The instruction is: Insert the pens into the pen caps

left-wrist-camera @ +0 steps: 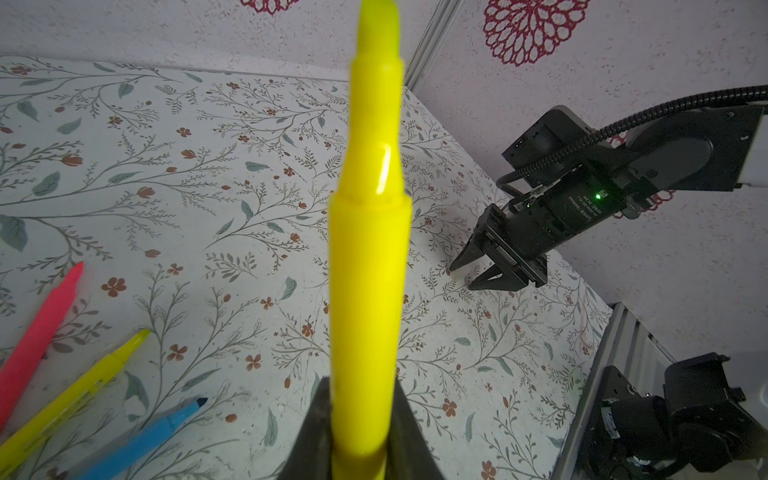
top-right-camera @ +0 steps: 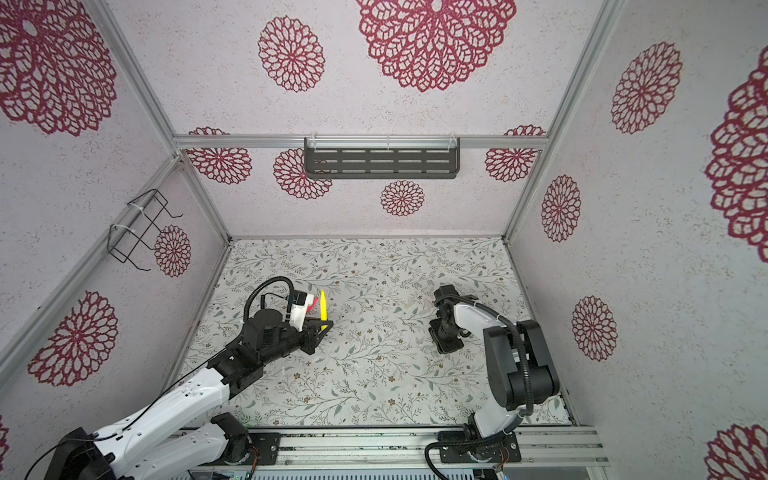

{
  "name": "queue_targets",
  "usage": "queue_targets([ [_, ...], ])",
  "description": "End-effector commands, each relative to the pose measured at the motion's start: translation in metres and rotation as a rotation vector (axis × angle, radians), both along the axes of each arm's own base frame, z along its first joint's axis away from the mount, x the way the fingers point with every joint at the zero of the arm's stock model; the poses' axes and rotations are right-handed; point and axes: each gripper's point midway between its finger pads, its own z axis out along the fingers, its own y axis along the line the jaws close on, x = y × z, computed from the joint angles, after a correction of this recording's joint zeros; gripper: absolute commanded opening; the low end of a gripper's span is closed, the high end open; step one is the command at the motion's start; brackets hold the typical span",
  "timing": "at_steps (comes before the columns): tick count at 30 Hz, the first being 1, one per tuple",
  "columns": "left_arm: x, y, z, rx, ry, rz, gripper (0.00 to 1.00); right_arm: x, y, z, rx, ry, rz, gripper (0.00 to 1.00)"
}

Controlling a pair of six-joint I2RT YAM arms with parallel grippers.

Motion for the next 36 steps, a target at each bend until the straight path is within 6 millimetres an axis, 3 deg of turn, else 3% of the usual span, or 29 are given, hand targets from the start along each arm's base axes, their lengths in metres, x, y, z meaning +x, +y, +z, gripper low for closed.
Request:
queue_targets([
  [1, 0.0, 0.005, 0.001, 0.004, -0.014, 0.015, 0.0, -0.016, -0.013, -0.02, -0.052, 0.065, -0.051, 0.39],
  [23, -0.001, 0.01, 0.007, 0.008, -0.028, 0.03, 0.0, -0.018, -0.025, -0.038, -0.077, 0.074, -0.043, 0.35],
  [27, -0.002, 0.011, 0.007, 0.008, -0.029, 0.031, 0.0, -0.02, -0.024, -0.042, -0.06, 0.036, -0.047, 0.1],
  [33, 0.0, 0.011, 0.008, 0.012, -0.037, 0.035, 0.0, -0.014, -0.024, -0.032, -0.07, 0.013, 0.007, 0.07],
  [36, 0.002, 0.008, 0.01, 0.012, -0.038, 0.027, 0.0, -0.001, -0.019, -0.024, -0.054, -0.038, 0.077, 0.0],
])
